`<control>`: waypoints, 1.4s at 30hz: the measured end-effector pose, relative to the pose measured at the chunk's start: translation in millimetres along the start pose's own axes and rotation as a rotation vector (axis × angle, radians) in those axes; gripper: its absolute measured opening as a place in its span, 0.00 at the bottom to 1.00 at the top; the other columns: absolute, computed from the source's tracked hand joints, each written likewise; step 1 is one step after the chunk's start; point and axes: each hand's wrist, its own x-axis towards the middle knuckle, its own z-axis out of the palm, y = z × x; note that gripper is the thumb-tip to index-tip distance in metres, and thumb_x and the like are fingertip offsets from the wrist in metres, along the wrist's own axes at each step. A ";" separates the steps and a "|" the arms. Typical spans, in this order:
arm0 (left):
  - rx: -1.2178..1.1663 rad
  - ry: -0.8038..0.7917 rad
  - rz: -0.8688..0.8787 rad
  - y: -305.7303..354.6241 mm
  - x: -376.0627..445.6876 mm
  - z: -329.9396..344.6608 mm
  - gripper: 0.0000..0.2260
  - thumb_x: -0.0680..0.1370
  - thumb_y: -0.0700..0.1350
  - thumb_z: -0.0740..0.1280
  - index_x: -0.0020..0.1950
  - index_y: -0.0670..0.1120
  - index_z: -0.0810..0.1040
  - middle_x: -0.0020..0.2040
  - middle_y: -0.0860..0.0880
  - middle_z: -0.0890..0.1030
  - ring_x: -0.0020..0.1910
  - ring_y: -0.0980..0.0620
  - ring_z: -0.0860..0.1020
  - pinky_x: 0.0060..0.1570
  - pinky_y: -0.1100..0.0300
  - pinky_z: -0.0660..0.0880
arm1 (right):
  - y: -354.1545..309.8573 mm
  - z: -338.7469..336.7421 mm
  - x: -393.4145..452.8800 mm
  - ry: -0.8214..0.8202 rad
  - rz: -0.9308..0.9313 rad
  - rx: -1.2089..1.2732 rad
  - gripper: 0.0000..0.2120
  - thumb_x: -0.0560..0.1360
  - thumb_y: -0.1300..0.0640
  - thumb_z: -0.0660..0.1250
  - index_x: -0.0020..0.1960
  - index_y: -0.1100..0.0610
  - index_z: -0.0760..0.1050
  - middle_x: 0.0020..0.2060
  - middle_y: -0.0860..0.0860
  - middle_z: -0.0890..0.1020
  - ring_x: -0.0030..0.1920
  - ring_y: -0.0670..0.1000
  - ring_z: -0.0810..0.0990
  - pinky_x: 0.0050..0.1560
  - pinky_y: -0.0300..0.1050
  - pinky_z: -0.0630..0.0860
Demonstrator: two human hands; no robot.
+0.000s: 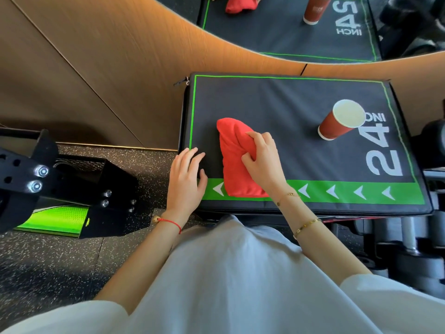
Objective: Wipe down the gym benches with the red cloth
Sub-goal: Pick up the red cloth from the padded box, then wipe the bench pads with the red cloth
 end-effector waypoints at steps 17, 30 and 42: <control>-0.105 -0.073 0.199 25.5 7.5 -8.2 0.13 0.78 0.37 0.64 0.61 0.42 0.79 0.61 0.46 0.79 0.66 0.45 0.74 0.68 0.48 0.69 | 6.1 -41.5 -64.8 0.312 0.193 0.270 0.24 0.65 0.67 0.65 0.59 0.54 0.78 0.53 0.50 0.79 0.55 0.44 0.77 0.59 0.32 0.70; -0.211 -0.346 0.698 4.7 9.2 -47.3 0.13 0.78 0.38 0.64 0.61 0.44 0.79 0.61 0.48 0.79 0.65 0.48 0.74 0.67 0.50 0.70 | -57.4 -3.3 -191.7 0.880 0.626 0.253 0.23 0.65 0.68 0.65 0.59 0.56 0.78 0.54 0.51 0.79 0.57 0.45 0.76 0.64 0.39 0.70; -0.326 -0.656 1.168 35.4 -72.4 -57.8 0.12 0.78 0.39 0.63 0.60 0.44 0.79 0.61 0.47 0.80 0.63 0.46 0.76 0.66 0.48 0.70 | -130.2 71.5 -348.0 1.195 1.021 0.192 0.23 0.66 0.67 0.67 0.59 0.54 0.78 0.54 0.49 0.80 0.55 0.43 0.76 0.59 0.28 0.67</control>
